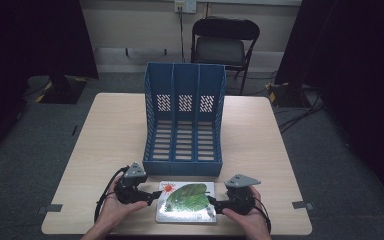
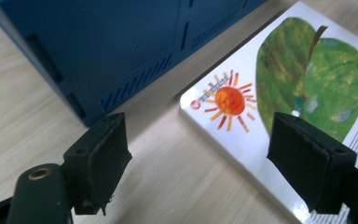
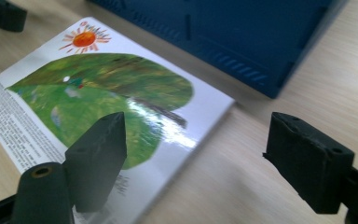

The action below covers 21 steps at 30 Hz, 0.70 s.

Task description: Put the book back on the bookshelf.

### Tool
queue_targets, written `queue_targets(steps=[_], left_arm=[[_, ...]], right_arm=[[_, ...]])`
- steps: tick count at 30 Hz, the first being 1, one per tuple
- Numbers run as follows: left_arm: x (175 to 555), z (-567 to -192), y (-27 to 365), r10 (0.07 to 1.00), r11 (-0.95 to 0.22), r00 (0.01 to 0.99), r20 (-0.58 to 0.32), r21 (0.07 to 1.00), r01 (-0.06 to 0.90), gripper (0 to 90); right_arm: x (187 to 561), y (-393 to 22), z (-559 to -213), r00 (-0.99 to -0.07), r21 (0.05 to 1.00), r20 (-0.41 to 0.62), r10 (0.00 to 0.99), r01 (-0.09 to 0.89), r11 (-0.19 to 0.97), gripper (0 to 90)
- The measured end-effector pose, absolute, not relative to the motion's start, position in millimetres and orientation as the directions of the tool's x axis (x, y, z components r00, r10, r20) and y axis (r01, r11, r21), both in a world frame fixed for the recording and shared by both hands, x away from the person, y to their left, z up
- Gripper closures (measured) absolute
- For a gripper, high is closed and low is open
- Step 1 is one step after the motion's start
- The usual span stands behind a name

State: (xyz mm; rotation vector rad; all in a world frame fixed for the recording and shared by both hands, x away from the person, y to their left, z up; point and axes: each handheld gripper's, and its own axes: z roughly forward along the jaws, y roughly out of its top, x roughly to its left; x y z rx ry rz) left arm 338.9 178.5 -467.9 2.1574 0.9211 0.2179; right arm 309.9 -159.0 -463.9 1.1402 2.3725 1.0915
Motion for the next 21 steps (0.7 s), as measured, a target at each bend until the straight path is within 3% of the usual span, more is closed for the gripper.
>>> queue_targets(steps=[11, 21], left_arm=[[339.8, -476.5, 164.1, 0.648, -0.47, 0.743, -0.169, 0.68, 0.564, 19.9], [342.4, -484.6, 158.7, 0.645, -0.444, 0.73, -0.225, 0.667, 0.598, 21.2]], right_arm=[[298.9, -135.0, -478.9, -0.718, 0.719, 0.084, 0.691, 0.524, 0.456, 17.6], [294.6, -139.3, -485.9, -0.72, 0.697, 0.107, 0.686, 0.546, 0.465, 13.5]])
